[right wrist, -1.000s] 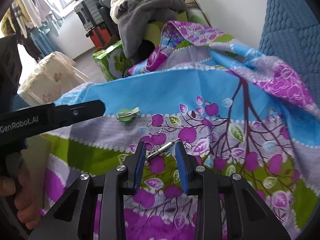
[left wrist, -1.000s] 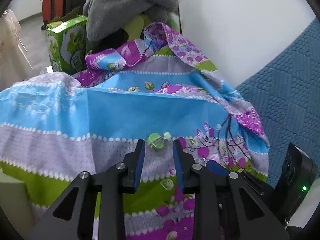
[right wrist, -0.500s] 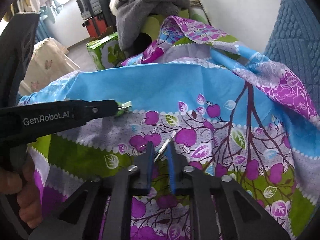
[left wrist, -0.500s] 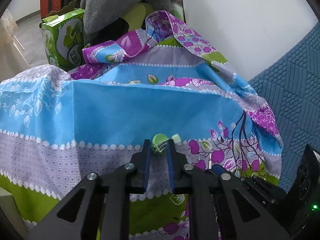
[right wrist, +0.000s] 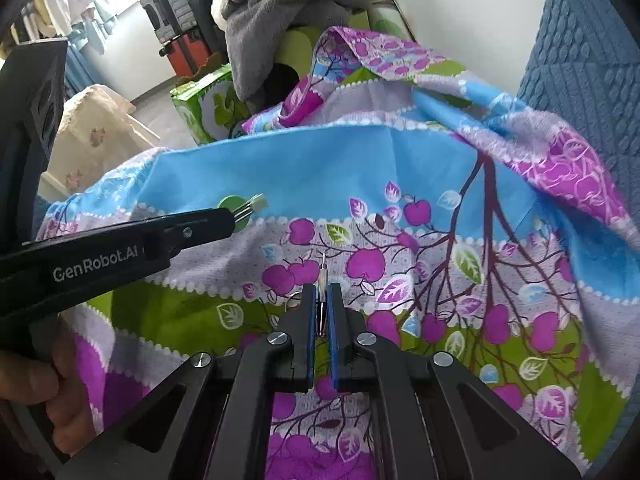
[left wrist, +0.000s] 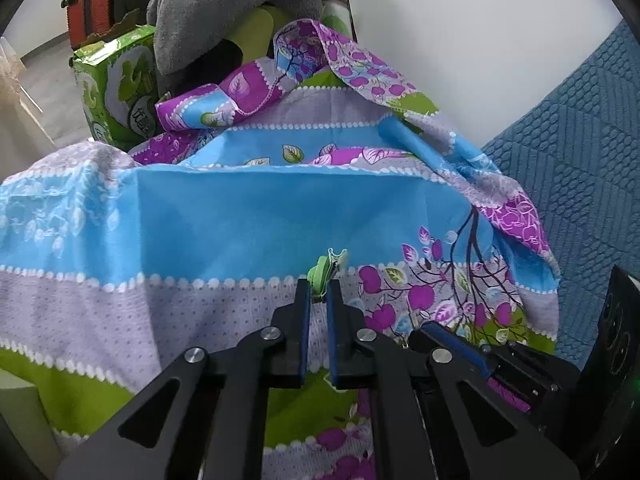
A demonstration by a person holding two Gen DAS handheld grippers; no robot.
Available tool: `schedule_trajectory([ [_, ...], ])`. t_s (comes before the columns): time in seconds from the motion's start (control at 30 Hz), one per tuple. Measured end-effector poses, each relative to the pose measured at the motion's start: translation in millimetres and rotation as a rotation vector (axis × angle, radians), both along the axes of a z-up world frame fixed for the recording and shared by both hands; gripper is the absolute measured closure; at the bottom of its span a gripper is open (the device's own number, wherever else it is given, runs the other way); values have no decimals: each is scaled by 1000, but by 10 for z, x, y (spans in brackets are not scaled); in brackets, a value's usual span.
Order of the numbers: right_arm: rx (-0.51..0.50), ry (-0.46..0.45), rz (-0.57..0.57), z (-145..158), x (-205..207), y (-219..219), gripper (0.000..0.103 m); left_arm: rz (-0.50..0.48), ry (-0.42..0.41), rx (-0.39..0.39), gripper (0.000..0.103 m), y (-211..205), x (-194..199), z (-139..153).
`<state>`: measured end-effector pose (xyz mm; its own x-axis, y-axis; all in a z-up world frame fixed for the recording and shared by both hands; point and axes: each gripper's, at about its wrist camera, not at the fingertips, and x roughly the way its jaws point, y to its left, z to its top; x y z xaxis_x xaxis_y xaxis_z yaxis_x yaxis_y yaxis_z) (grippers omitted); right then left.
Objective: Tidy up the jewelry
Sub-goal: 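Close the left gripper on the green hair clip while the right grasps the silver hairpin, then carry the clip and hairpin into the white box and open both grippers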
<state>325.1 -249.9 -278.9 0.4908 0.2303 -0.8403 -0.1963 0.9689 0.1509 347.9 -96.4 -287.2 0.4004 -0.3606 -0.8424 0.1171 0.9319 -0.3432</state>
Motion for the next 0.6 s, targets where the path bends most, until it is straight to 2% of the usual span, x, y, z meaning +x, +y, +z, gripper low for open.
schedule_trajectory([
  [0.13, 11, -21, -2, 178, -44, 1, 99, 17, -12, 1, 96, 66, -83, 177],
  [0.3, 30, -71, 7, 536, -134, 45, 99, 40, -63, 9, 96, 211, -267, 552],
  [0.37, 35, -95, 11, 713, -178, 81, 99, 66, -67, 4, 96, 296, -341, 737],
  [0.6, 92, -204, 52, 1482, -339, 327, 99, 112, -204, 31, 96, 551, -653, 1524],
])
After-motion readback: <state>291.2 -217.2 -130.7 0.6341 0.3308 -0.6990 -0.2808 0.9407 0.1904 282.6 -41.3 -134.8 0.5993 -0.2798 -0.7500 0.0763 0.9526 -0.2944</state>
